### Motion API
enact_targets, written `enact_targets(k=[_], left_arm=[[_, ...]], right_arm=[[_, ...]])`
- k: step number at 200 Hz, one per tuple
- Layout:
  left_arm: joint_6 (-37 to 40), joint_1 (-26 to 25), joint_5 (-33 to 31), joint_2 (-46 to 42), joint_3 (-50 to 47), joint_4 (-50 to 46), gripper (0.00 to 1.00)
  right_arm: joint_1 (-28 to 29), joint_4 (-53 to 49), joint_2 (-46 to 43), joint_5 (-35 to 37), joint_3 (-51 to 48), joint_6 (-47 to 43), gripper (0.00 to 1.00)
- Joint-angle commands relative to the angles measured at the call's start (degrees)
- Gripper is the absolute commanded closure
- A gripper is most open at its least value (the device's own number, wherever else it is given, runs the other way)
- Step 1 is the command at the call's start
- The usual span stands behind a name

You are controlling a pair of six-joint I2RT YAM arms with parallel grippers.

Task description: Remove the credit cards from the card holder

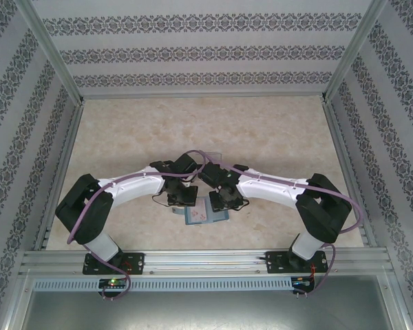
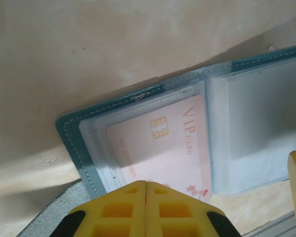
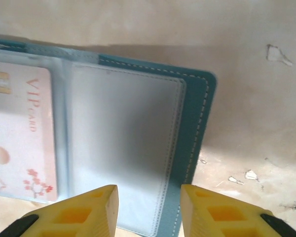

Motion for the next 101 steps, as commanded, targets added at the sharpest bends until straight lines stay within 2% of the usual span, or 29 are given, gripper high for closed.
enact_targets(k=[1,22,55,101], left_arm=[[-1.73,-1.0,1.24,0.45,-1.3,2.62,0.92],[-2.28,-1.08,1.51,0.69,-2.32,3.59,0.92],[-2.12,-1.09,1.41,1.7,-3.04,4.23,0.93],[-1.88,-1.08,1.41,2.72,-3.43,4.5,0.93]], right_arm=[[0.66,0.38,-1.02,-2.27,2.22,-0.08,0.62],[0.49,3.26,-0.83,-5.37,2.17,0.22,0.64],[-0.53,9.75,-0.35,-11.1,0.36,2.07,0.73],[-1.71,16.5,1.39,-16.67,-1.97,3.85,0.75]])
